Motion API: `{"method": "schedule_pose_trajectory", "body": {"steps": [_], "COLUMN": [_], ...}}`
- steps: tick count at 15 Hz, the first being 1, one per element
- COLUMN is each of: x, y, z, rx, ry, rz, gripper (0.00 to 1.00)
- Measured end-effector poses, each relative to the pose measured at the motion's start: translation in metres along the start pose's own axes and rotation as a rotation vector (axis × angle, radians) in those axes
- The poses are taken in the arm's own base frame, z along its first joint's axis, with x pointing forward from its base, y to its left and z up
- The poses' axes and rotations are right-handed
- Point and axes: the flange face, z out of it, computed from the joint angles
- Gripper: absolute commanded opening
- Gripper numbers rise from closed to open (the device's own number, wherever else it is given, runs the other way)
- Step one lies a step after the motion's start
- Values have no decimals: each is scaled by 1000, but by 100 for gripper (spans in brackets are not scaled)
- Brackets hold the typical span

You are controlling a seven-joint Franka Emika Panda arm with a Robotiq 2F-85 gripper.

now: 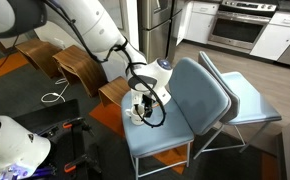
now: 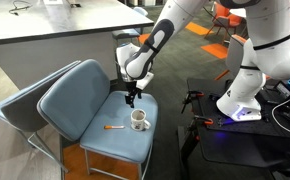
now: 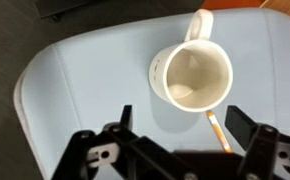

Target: Move the mug to the right

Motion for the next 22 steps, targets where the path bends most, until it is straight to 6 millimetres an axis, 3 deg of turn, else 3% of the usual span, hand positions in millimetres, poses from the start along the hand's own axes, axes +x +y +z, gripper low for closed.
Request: {"method": "schedule_pose_trajectory", "body": {"steps": [5,14,15,16,22], "x": [16,12,12,13,17], "y": [14,16,16,15,9], "z": [24,52,54,56,67], "rx": [6,15,12,10,-15], "ry": [-61,-142,-144,-145,-151], "rz": [22,-124,-129,-131,-164], "gripper": [100,98,83,74,28]}}
